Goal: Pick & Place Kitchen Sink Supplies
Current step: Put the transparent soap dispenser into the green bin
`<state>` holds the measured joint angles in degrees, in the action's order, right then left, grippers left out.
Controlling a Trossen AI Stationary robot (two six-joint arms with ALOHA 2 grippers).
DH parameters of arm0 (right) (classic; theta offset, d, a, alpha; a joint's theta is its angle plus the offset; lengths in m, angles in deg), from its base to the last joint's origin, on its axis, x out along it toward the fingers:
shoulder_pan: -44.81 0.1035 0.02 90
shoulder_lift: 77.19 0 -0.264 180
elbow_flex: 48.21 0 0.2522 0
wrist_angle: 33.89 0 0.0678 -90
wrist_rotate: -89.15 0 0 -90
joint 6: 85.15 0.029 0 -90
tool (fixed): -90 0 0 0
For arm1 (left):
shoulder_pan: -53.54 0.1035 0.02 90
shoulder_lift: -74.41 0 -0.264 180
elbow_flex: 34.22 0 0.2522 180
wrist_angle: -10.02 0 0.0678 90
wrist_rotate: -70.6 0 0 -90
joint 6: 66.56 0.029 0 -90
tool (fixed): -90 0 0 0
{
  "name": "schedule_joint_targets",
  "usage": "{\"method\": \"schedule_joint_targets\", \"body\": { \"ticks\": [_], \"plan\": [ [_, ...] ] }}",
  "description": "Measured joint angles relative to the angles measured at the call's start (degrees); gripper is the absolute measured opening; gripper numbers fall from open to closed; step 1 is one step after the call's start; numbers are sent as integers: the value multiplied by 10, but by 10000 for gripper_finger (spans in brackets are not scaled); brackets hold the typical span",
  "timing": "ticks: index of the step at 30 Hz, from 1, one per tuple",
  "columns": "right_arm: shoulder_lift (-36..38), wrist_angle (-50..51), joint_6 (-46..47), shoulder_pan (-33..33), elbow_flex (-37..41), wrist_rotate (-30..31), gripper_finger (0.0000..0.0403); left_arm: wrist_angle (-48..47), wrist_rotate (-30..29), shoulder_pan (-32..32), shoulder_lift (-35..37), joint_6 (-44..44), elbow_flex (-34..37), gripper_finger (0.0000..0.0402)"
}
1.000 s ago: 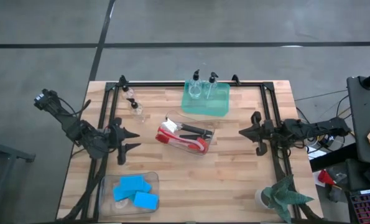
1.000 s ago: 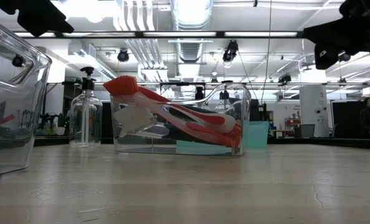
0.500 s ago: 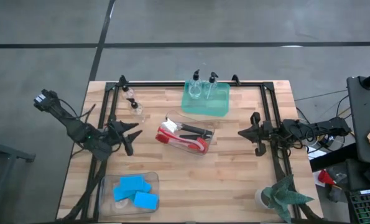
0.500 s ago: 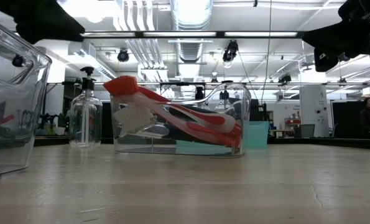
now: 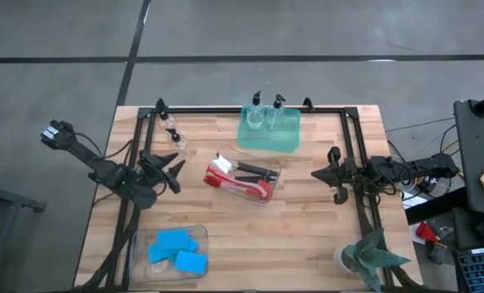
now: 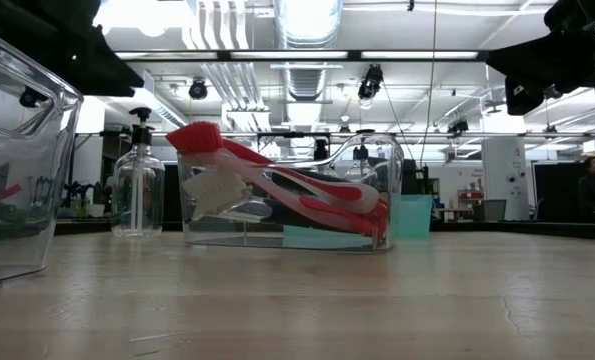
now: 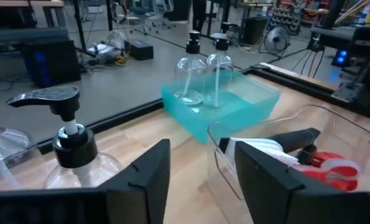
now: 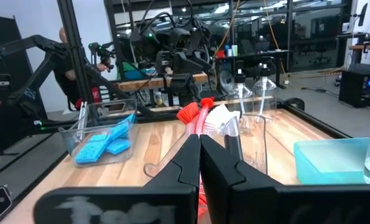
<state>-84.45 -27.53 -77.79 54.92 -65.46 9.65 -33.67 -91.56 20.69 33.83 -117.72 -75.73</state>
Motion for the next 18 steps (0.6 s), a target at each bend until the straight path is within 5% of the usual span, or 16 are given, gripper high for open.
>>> {"method": "schedule_joint_targets", "body": {
  "ticks": [8, 18],
  "plan": [
    [0, 0, 1, 0, 0, 0, 9, 31, -9, 9, -2, 7, 0, 244],
    [0, 0, 1, 0, 0, 0, 9, 40, -59, 9, -19, 52, 0, 250]
  ]
}}
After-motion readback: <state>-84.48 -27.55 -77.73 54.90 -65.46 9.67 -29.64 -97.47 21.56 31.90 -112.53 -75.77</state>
